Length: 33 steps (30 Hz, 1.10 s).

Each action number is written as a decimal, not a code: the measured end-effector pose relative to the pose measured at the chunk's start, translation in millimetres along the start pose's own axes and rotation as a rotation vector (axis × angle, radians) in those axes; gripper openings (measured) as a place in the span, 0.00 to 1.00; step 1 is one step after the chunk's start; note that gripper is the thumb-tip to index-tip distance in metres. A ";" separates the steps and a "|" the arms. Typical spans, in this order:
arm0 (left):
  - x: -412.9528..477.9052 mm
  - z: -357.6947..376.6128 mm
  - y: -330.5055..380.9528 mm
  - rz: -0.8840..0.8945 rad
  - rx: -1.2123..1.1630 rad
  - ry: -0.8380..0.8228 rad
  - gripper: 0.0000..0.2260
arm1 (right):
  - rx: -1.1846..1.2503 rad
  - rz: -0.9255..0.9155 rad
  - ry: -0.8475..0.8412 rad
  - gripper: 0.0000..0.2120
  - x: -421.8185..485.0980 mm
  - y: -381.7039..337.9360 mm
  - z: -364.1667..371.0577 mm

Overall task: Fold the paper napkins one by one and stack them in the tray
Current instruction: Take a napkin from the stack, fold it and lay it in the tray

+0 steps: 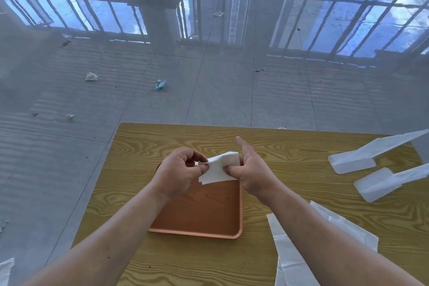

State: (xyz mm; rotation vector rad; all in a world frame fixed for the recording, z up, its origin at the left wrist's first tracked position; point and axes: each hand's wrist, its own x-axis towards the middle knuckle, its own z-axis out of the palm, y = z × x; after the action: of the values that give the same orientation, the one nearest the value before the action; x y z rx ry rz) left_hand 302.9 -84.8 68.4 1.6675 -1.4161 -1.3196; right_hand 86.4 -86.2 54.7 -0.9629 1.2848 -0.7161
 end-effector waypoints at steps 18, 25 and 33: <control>0.1 -8.5 -10.2 -0.280 -0.477 -0.181 0.12 | 0.336 0.116 -0.091 0.03 4.6 -7.7 7.8; 5.6 -6.7 -22.6 -0.308 -0.520 -0.146 0.11 | 0.247 0.272 -0.125 0.10 2.9 6.9 24.1; 6.5 -17.1 -48.0 -0.442 -0.503 -0.179 0.14 | 0.305 0.252 -0.085 0.17 12.3 22.5 31.7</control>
State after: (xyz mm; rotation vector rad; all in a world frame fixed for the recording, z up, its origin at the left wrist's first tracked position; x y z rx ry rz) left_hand 336.4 -80.8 29.8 1.5829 -0.7194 -1.9194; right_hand 118.0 -81.1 29.4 -0.5665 1.1572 -0.6438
